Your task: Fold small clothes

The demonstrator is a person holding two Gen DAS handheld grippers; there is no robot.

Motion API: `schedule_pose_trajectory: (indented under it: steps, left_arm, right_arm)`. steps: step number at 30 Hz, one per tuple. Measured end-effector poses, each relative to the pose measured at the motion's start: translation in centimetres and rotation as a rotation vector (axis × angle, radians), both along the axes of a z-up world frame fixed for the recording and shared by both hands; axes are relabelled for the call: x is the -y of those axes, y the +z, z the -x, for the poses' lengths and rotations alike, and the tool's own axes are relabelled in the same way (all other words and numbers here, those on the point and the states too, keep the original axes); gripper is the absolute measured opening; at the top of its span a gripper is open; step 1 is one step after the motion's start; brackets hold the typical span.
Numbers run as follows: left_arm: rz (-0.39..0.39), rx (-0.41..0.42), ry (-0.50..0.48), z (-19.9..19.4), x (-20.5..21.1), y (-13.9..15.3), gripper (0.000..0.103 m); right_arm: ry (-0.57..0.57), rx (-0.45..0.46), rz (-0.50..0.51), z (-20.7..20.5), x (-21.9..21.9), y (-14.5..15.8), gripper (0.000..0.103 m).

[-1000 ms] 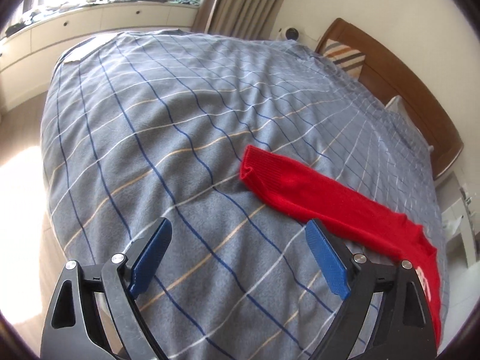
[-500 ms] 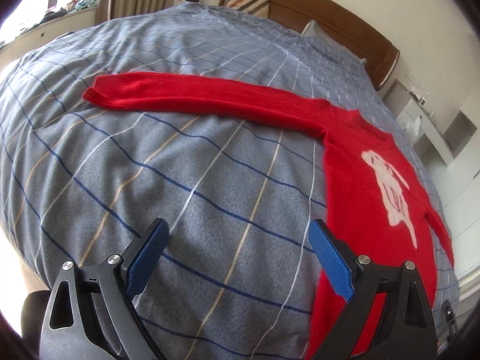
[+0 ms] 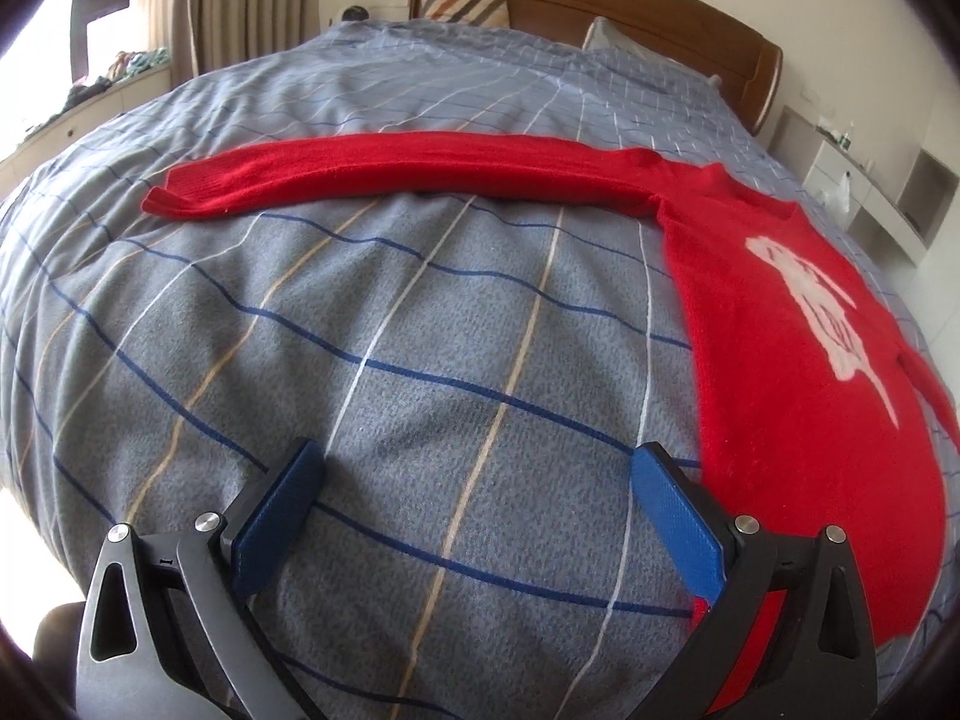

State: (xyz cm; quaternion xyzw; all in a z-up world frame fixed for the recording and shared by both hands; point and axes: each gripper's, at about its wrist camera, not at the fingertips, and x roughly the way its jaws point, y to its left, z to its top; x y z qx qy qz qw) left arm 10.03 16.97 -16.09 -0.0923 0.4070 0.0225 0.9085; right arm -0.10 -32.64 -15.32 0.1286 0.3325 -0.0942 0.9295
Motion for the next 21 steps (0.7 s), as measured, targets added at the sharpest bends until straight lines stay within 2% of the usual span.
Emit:
schedule_pose_trajectory:
  steps: [13,18,21]
  left_arm:
    - [-0.034,0.004,-0.018,0.0,0.3,-0.2,0.103]
    - [-0.1,0.0,-0.035,0.1,1.1,-0.3,0.103]
    - [-0.102,0.004,-0.032,0.2,1.1,-0.3,0.103]
  right_arm:
    - [-0.003,-0.016,-0.009,-0.3,0.0,-0.4,0.07]
    - [-0.002,-0.022,-0.008,-0.4,-0.1,-0.6,0.07]
    - [-0.002,-0.018,-0.014,-0.3,-0.1,-0.5,0.07]
